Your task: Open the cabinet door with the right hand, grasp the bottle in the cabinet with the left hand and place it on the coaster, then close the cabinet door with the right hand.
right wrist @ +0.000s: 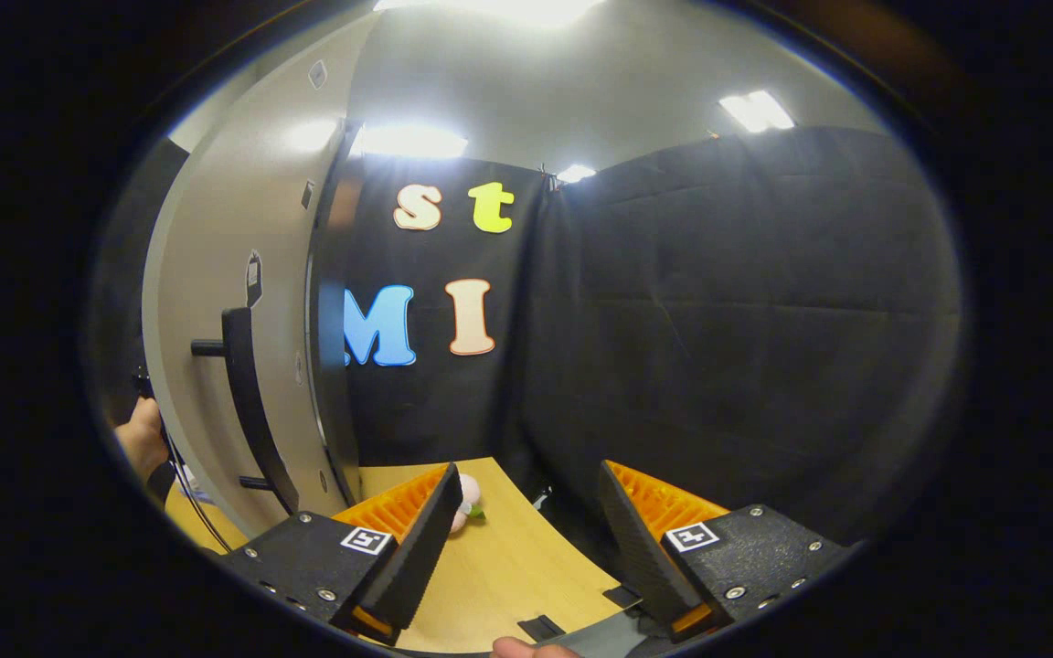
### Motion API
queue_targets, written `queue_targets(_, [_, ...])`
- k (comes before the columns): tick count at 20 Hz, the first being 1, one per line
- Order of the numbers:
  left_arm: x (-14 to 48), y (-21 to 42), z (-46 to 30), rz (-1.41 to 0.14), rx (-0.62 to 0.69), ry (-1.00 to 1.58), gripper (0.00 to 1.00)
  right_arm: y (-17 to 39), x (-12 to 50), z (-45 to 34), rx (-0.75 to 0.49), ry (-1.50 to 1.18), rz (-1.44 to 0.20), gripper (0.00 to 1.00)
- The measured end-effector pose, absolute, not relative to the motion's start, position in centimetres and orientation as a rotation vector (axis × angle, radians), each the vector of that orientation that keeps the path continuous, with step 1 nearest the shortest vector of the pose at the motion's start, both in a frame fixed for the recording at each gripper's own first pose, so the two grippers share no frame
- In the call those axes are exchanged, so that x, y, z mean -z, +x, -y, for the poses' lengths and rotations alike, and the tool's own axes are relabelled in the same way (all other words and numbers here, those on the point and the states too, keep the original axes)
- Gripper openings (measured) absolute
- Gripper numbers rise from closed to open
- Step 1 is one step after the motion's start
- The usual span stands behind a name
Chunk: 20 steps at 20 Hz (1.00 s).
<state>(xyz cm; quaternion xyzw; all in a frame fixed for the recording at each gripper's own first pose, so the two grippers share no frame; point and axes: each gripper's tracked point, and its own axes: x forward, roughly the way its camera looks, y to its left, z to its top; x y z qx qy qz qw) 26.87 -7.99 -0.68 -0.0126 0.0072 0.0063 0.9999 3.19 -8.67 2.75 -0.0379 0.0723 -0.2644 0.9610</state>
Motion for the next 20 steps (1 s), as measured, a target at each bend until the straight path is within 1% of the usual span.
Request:
queue_targets(2, [0.3, 28.9, 8.4, 0.015, 0.003, -0.001, 0.92, 3.4, -2.3, 7.5, 0.545, -0.052, -0.16, 0.93])
queue_targets(3, [0.5, 29.5, 8.8, 0.013, 0.021, -0.009, 0.9, 3.6, -2.3, 6.9, 0.546, -0.034, -0.161, 0.93])
queue_targets(5, [1.3, 30.7, 9.2, -0.001, 0.032, -0.041, 0.9, 3.8, -2.5, 7.1, 0.574, -0.034, -0.157, 0.93])
queue_targets(7, [2.2, 31.5, 9.1, -0.012, 0.027, -0.064, 0.92, 3.7, -2.3, 7.3, 0.605, -0.044, -0.173, 0.93])
queue_targets(8, [2.6, 31.8, 8.9, -0.02, 0.02, -0.065, 0.9, 3.8, -2.2, 7.1, 0.606, -0.036, -0.178, 0.93])
queue_targets(9, [2.8, 31.7, 8.5, -0.027, 0.007, -0.061, 0.91, 4.0, -2.3, 6.9, 0.603, -0.027, -0.175, 0.93])
queue_targets(10, [3.0, 31.9, 8.7, -0.036, 0.022, -0.061, 0.91, 3.9, -2.2, 7.0, 0.612, -0.028, -0.17, 0.93])
queue_targets(11, [3.0, 31.5, 8.6, -0.038, 0.02, -0.051, 0.83, 3.8, -2.5, 7.1, 0.624, -0.033, -0.161, 0.93])
queue_targets(12, [2.7, 31.6, 8.2, -0.038, 0.007, -0.044, 0.71, 3.9, -2.6, 7.0, 0.626, -0.035, -0.152, 0.93])
queue_targets(13, [2.6, 31.4, 7.9, -0.041, -0.002, -0.043, 0.66, 3.8, -2.7, 6.8, 0.622, -0.033, -0.146, 0.92])
queue_targets(14, [2.3, 31.1, 7.6, -0.038, -0.009, -0.05, 0.7, 3.6, -2.8, 6.7, 0.612, -0.034, -0.141, 0.94])
queue_targets(15, [2.1, 30.4, 7.2, -0.032, -0.012, -0.053, 0.66, 3.3, -3.0, 6.6, 0.602, -0.041, -0.133, 0.94])
queue_targets(17, [1.2, 29.3, 6.8, -0.026, -0.033, -0.03, 0.66, 2.8, -3.2, 6.8, 0.583, -0.055, -0.115, 0.93])
queue_targets(19, [-0.4, 27.8, 6.7, -0.006, -0.043, -0.023, 0.66, 2.7, -2.8, 7.0, 0.551, -0.029, -0.116, 0.94])
queue_targets(20, [-1.0, 26.9, 6.5, 0.007, -0.046, -0.024, 0.7, 2.8, -2.5, 7.3, 0.529, -0.006, -0.119, 0.93])
